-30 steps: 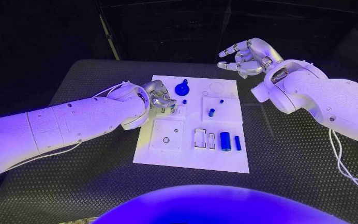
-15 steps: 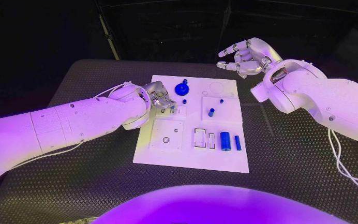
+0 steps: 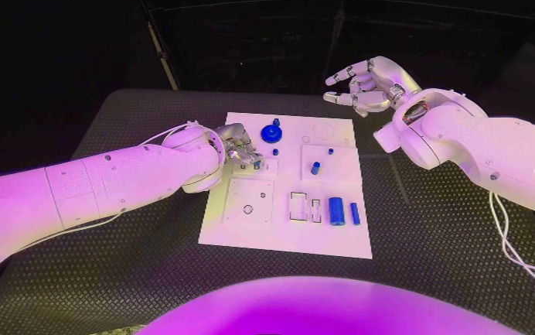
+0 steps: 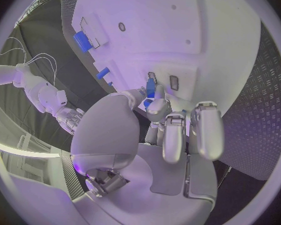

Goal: Assemble the parts on the task board

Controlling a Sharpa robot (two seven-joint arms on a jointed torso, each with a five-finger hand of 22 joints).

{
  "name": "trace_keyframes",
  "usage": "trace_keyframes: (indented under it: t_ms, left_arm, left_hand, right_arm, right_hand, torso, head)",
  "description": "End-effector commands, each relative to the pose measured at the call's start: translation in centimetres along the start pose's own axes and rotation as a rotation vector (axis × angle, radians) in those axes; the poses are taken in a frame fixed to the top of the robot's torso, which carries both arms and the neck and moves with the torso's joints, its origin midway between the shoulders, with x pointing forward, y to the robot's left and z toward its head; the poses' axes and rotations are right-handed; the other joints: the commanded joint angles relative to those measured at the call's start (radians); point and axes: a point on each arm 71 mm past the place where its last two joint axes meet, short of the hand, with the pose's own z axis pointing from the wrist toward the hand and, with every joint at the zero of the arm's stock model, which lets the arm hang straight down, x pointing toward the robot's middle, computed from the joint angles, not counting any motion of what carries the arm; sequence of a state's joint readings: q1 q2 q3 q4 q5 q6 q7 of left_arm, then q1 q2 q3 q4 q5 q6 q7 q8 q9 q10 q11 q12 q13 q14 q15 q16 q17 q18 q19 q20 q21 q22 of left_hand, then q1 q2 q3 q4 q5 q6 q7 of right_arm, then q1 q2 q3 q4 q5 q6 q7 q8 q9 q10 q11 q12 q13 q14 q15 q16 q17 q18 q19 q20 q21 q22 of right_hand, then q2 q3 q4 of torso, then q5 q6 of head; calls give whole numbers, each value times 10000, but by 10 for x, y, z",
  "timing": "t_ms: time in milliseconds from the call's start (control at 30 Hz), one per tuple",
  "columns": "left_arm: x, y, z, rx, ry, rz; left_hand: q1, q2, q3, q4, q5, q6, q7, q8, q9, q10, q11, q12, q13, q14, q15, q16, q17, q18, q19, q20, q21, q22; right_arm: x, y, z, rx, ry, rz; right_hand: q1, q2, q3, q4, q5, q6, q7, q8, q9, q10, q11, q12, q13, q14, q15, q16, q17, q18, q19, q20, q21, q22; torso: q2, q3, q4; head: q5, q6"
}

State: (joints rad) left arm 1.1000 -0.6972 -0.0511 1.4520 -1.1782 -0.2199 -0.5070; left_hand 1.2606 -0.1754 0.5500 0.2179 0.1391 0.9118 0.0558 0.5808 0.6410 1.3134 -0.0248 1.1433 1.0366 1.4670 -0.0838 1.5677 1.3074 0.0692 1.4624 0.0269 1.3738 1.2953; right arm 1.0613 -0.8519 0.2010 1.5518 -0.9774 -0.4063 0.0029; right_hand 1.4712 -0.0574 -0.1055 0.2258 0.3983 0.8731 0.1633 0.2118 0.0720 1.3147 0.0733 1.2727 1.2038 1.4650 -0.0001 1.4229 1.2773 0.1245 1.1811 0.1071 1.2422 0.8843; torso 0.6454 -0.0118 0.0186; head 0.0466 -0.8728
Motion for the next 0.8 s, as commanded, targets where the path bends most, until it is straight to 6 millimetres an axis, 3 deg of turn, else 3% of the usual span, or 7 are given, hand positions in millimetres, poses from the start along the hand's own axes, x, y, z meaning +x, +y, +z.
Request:
trace_keyframes:
  t_ms: [33,800]
  left_arm:
    - [3,1,0,-86,288,274]
    - [3,4,-2,-136,504,451]
  left_hand:
    - [106,28,1781,-1746,27,69,-30,67,15,46,-1,22,-1,1037,-25,31,2634,-104,185,-48,34,18]
    - [105,5,1801,-1764,23,72,-29,68,18,57,-2,34,13,1037,-24,31,2634,-107,190,-49,44,34]
  right_arm:
    - [0,2,1,-113,39,24]
    - [-1,0,1,-55,41,71]
  right_hand:
    - [-44,88,-58,-17,62,-6,-45,14,-13,53,-27,12,0,426,-52,-36,3,58,19,-28,-63,-8]
    - [-44,88,-58,-17,62,-6,-45,14,-13,53,-27,12,0,426,-52,-36,3,58,19,-28,-63,-8]
  torso:
    - [-4,1,9]
    - [-9,2,7]
  head:
    - [-14,2]
    - [11,2]
